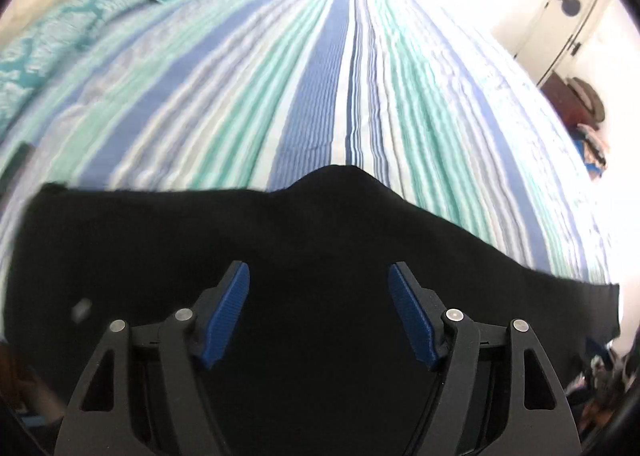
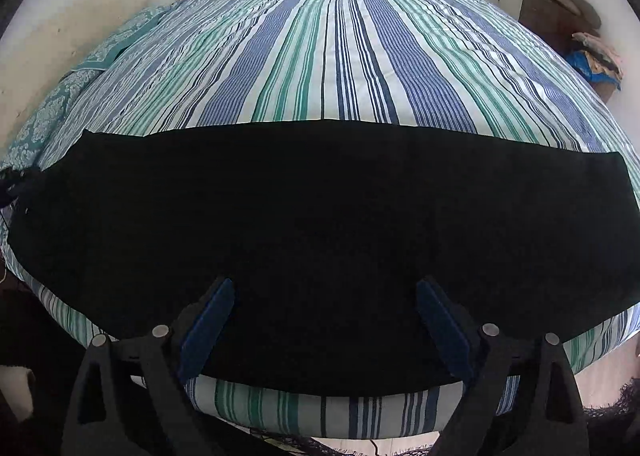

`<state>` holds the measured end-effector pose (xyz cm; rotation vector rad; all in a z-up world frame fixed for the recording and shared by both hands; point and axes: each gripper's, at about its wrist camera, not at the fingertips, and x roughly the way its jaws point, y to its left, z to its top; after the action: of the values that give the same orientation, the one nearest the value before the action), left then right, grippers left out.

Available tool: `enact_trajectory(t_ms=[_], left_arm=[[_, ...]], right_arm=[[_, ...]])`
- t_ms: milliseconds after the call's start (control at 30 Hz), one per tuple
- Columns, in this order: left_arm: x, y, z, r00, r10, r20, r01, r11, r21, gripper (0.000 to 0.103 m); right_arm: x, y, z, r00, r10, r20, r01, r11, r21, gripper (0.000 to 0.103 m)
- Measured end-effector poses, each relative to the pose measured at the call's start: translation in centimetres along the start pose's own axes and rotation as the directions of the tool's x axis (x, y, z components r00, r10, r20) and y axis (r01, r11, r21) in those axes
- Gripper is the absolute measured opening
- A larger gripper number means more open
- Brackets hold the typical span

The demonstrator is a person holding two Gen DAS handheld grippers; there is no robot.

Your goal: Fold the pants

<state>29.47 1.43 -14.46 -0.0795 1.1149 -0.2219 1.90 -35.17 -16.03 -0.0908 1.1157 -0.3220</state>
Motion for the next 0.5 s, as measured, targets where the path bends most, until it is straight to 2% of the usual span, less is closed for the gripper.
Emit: enact_trajectory(t_ms=[67,167,233,367,433,500], left_arm=[[3.0,0.6,1.2,0.994,0.101,-0.034,-0.102,0.994,-0.028,0.074],[3.9,1.0,2.3,0.984,0.176,0.032,-0.174,0.983,-0.059,0.074],[3.5,0.4,2.8,0.981,0.192,0.008,-0.191,0.98,-0.05,0.074],[0.0,-0.7,1.4,0.99,0.127,0.061,-0.125,0.992,-0.032,0.075],[-1.9,-1.7,-0.4,0.995,0.077,0.067,-0.076,0.997,-0.018,0.075],[-2.7,-2.2,-2.7,0.998,0.035,0.052,-0.035,0.999,-0.008,0.075]], right_arm=[[0.4,0.2,-0.1,1.0,-0.009,-0.014,0.009,1.0,-0.022,0.102],[0.0,0.9,-0.4,0.999,-0.037,-0.003,0.037,0.998,-0.055,0.102],[-1.2,0.8,-0.5,0.999,-0.018,0.033,0.019,0.999,-0.041,0.102],[-3.6,-0.6,-0.3,0.989,-0.06,0.133,0.061,0.998,-0.007,0.102],[-3.7,-3.5,0.1,0.987,-0.085,0.134,0.074,0.994,0.086,0.102],[-3.2,-7.7,0.2,0.99,-0.105,0.1,0.081,0.973,0.218,0.102]])
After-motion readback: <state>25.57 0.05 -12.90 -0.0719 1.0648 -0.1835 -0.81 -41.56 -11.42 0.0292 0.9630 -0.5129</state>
